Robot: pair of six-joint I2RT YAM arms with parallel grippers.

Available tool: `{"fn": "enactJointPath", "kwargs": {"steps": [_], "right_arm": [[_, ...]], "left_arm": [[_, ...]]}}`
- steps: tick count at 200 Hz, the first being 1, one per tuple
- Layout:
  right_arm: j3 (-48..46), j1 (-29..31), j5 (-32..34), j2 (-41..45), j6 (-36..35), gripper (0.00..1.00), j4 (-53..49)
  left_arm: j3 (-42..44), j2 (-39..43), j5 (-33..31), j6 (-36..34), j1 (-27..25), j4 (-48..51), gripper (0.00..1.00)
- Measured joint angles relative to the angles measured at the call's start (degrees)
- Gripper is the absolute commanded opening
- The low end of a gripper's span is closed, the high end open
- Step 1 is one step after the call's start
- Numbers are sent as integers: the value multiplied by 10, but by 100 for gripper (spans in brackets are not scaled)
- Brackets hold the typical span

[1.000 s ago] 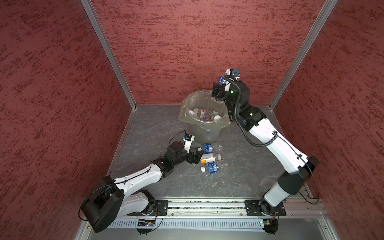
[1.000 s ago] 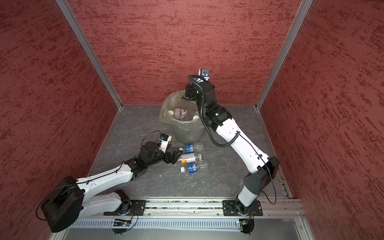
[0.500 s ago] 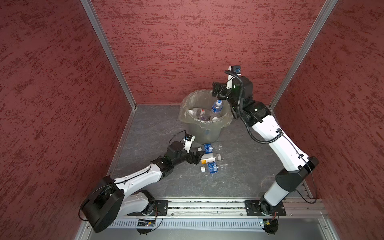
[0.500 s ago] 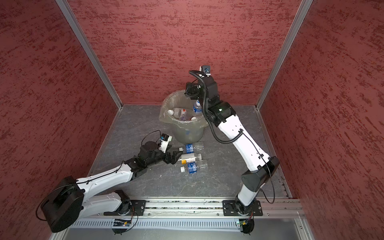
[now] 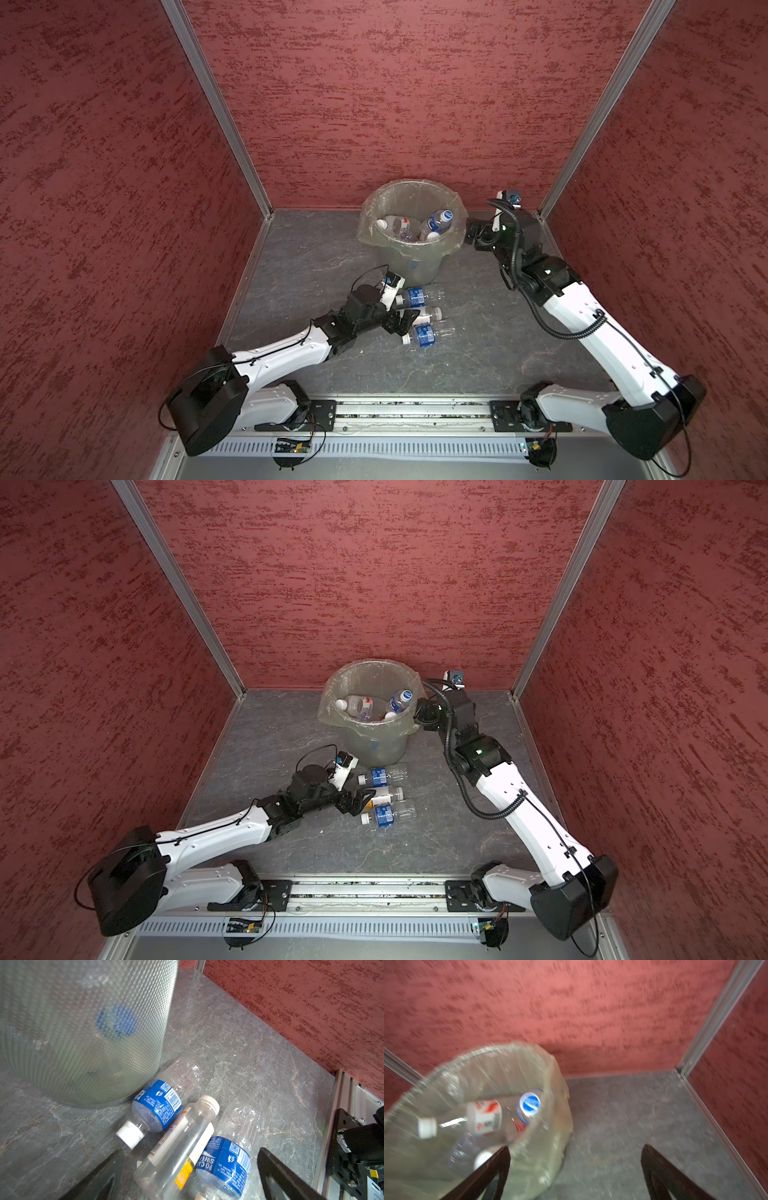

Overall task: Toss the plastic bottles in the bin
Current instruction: 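Draw the right gripper back while the left gripper reaches toward the blue-label bottle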

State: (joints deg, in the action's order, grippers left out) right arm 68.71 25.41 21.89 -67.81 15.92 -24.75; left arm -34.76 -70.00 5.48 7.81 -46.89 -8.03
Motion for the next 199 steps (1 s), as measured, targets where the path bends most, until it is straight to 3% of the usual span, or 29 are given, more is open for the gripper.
{"fn": "enactJointPath", "kwargs": {"steps": [99, 152, 199], "right_arm": [[-260, -39, -43, 190, 73, 99, 7], [-283, -40, -47, 217, 90, 99, 9], [-284, -45, -53, 226, 94, 99, 11]], "left_arm": [[-138, -110, -48, -62, -98, 136, 100], [-202, -169, -58, -79, -119, 219, 96], [-311, -249, -67, -83, -139, 321, 94]]}}
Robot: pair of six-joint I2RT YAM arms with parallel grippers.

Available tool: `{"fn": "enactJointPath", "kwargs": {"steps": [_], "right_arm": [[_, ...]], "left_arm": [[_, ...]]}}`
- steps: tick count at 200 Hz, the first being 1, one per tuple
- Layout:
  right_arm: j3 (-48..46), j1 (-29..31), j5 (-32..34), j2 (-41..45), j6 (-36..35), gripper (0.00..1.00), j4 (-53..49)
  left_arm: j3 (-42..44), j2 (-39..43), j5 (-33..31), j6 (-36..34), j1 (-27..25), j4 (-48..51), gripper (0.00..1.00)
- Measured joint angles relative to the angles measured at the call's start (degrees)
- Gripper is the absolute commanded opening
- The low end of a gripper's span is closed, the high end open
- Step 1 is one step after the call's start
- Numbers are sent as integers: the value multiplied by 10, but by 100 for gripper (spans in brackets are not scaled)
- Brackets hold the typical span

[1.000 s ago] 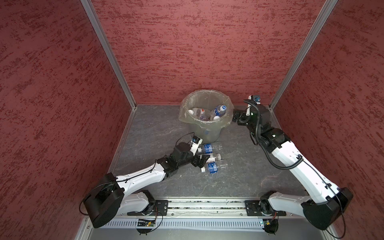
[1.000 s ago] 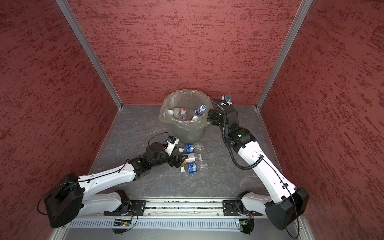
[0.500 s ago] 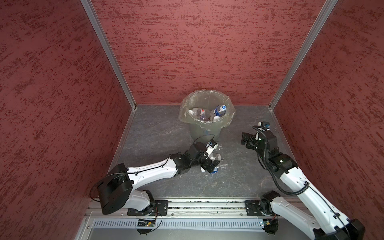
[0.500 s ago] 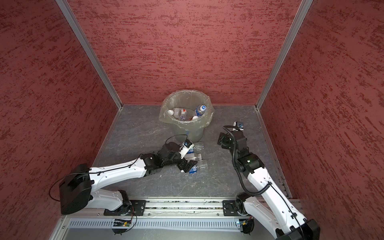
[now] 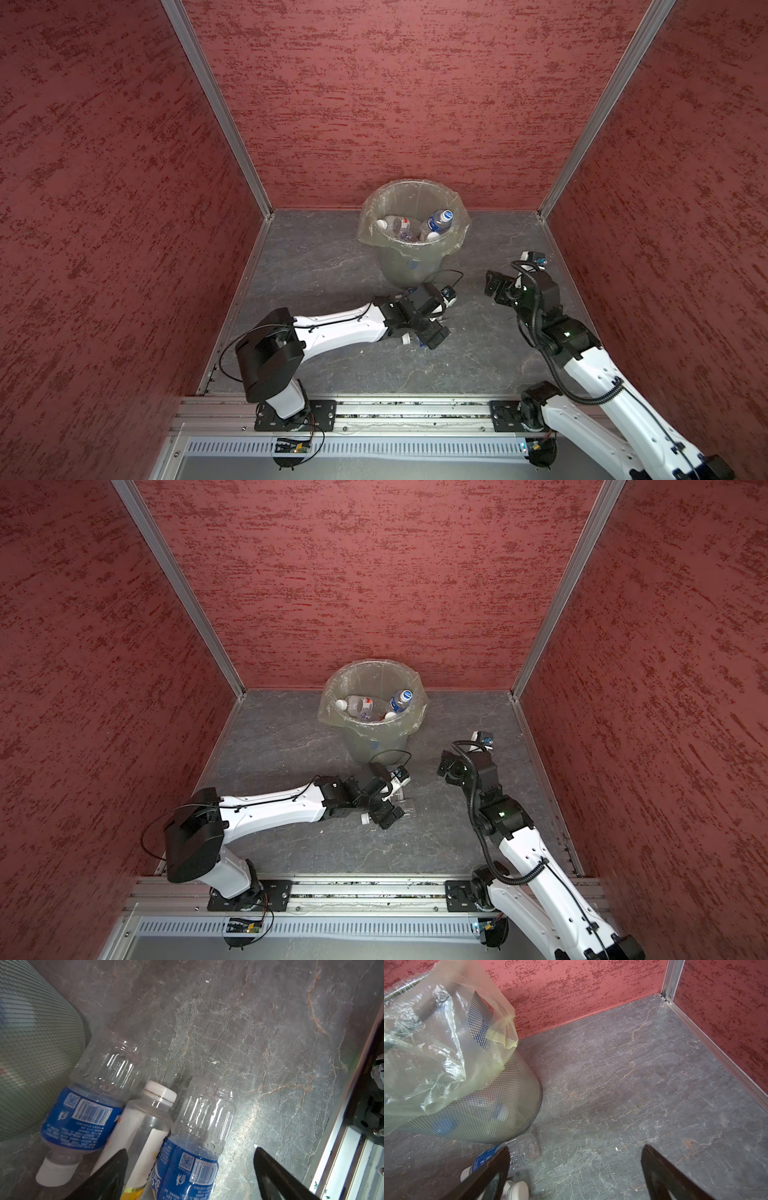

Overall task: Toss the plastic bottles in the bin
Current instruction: 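Draw the right gripper back while the left gripper reaches toward the blue-label bottle, then lower the left gripper onto the clear blue-label bottle and close it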

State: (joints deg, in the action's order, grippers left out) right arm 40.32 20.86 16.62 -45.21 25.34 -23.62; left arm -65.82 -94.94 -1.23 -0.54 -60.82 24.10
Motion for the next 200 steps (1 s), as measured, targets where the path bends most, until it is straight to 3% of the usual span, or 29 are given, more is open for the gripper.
{"fn": "enactJointPath", "kwargs": {"steps": [68, 200], "right_arm": [[-4, -14, -10, 10, 2, 99, 3], [-11, -19, -19, 20, 5, 99, 3]], "left_arm": [[-149, -102, -6, -7, -15, 162, 88], [-175, -157, -22, -27, -26, 250, 84]]}}
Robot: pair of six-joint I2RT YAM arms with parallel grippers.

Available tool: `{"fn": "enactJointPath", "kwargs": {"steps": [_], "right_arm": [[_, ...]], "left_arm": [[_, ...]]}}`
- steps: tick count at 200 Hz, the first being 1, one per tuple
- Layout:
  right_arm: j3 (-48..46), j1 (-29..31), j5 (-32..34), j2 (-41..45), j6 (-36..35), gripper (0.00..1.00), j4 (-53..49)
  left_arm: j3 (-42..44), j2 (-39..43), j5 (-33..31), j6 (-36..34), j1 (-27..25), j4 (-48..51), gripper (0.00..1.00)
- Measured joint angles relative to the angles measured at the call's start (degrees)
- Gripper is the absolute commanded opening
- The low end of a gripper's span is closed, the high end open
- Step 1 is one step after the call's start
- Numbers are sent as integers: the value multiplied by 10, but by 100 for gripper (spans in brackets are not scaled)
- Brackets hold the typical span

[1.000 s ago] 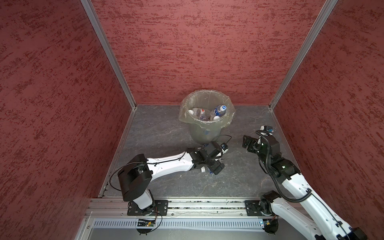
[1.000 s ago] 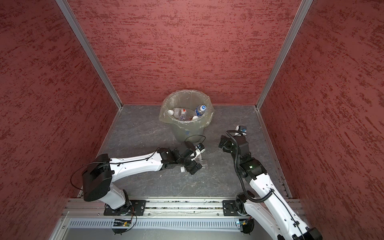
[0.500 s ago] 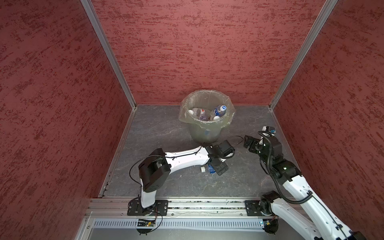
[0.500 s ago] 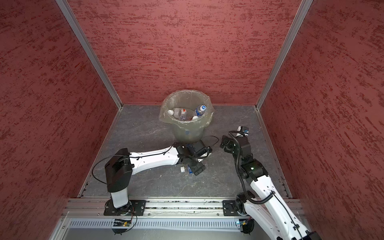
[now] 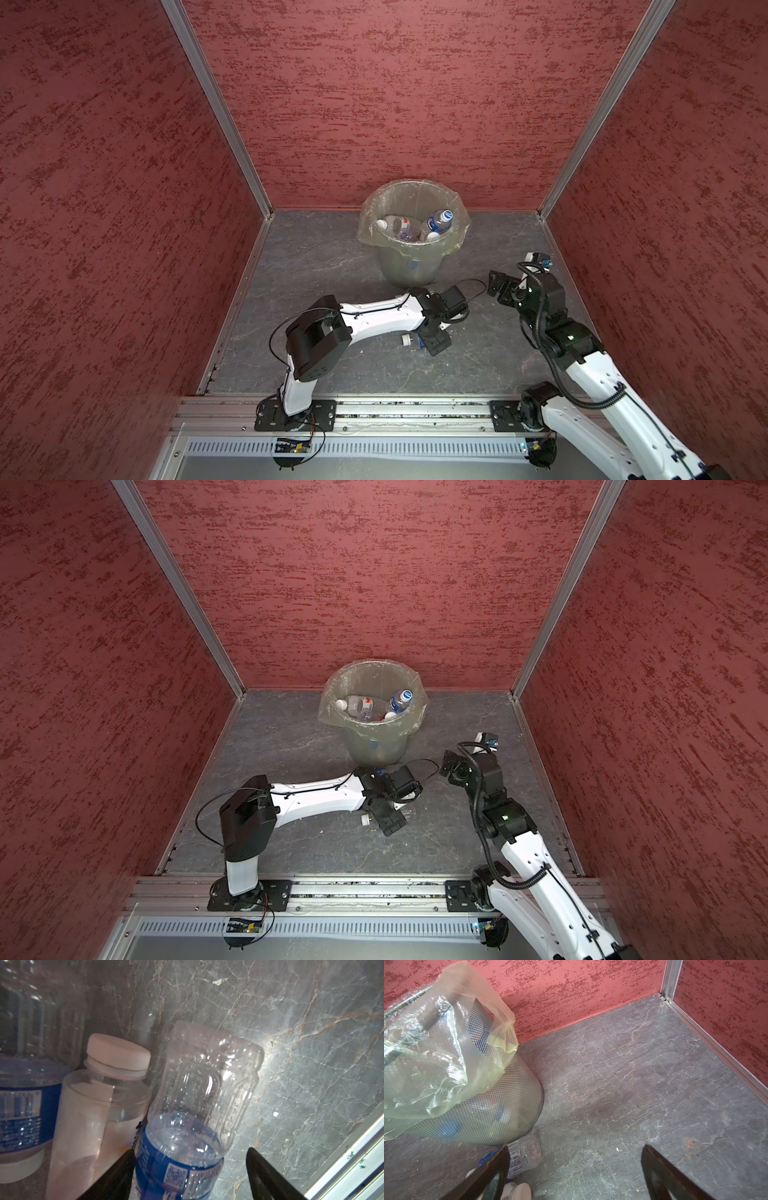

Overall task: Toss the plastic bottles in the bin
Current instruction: 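Lower the left gripper onto the clear blue-label bottle and close it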

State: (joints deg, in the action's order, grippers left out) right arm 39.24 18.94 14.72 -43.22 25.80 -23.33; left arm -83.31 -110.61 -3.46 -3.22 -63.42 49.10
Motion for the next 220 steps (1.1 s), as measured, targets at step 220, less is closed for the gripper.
{"fn": "enactJointPath", "kwargs": {"steps": [220], "right_arm": [[-7, -3, -1, 3, 6, 98, 0]], "left_arm": [[-71, -103, 13, -28, -17, 63, 58]]}}
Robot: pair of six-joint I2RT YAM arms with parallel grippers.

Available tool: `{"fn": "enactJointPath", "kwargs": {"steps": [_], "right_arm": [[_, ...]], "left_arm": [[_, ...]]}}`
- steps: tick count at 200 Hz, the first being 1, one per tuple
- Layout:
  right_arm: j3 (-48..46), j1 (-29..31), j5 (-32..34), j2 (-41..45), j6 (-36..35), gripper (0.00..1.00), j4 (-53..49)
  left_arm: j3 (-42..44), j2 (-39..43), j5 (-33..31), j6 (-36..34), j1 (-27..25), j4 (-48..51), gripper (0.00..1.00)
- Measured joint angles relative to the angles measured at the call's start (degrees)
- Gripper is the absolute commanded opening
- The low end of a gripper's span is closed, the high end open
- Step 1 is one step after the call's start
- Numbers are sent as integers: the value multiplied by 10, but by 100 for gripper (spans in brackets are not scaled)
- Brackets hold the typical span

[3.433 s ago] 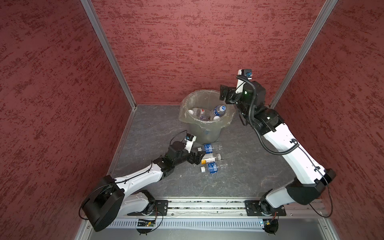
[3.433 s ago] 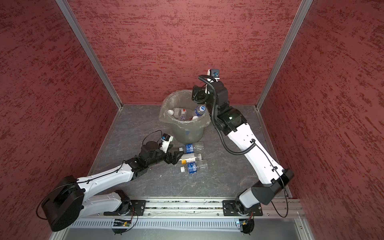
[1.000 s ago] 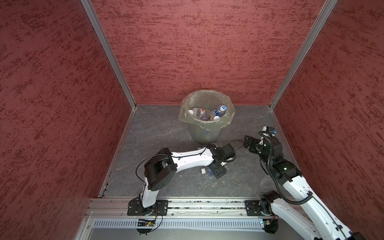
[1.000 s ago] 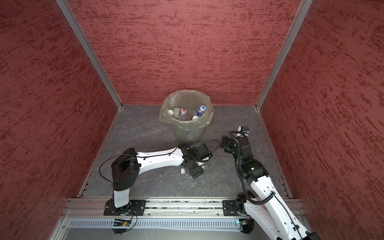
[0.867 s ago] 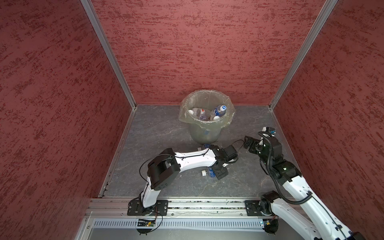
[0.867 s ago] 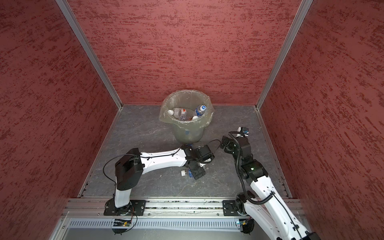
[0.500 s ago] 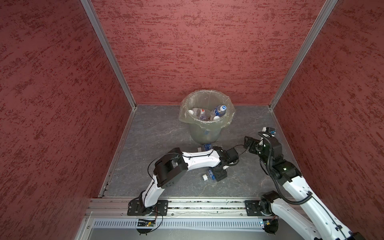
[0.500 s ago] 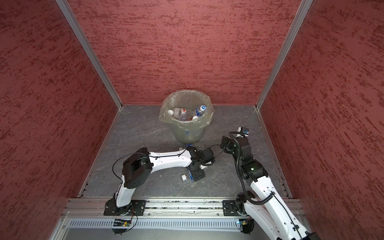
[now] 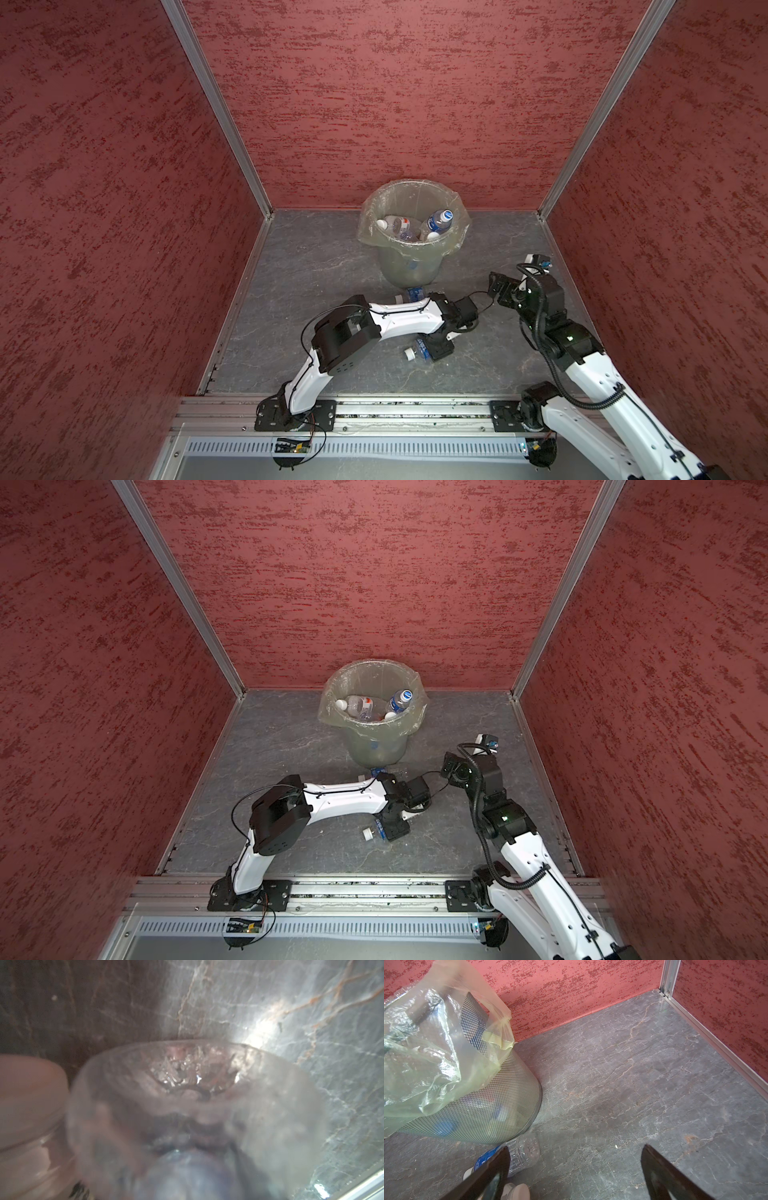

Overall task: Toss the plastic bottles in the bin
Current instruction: 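Lower the left gripper onto the clear blue-label bottle and close it, then lift the blue-label bottle upright with the left gripper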

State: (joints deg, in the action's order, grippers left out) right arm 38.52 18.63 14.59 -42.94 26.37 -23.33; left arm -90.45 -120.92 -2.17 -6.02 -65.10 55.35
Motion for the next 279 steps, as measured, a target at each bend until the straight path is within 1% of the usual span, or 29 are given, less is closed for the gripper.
{"fn": "enactJointPath", "kwargs": {"steps": [55, 83, 114, 210, 248, 279], "right_arm": [[0, -1, 0, 2, 2, 98, -1], [2, -1, 1, 7, 2, 98, -3], [3, -1, 2, 11, 2, 98, -5], [3, -3, 2, 16, 2, 98, -5], [3, -4, 2, 16, 2, 98, -5], [3, -4, 2, 16, 2, 98, -5]], "left_arm": [[2, 4, 1, 1, 1, -10, 51], [14, 14, -1, 2, 1, -25, 51], [33, 45, -14, 8, 1, -38, 52], [134, 226, -65, 34, 1, -132, 52], [188, 297, -99, 43, 1, -174, 52], [245, 377, -126, 54, 0, -218, 52]]}}
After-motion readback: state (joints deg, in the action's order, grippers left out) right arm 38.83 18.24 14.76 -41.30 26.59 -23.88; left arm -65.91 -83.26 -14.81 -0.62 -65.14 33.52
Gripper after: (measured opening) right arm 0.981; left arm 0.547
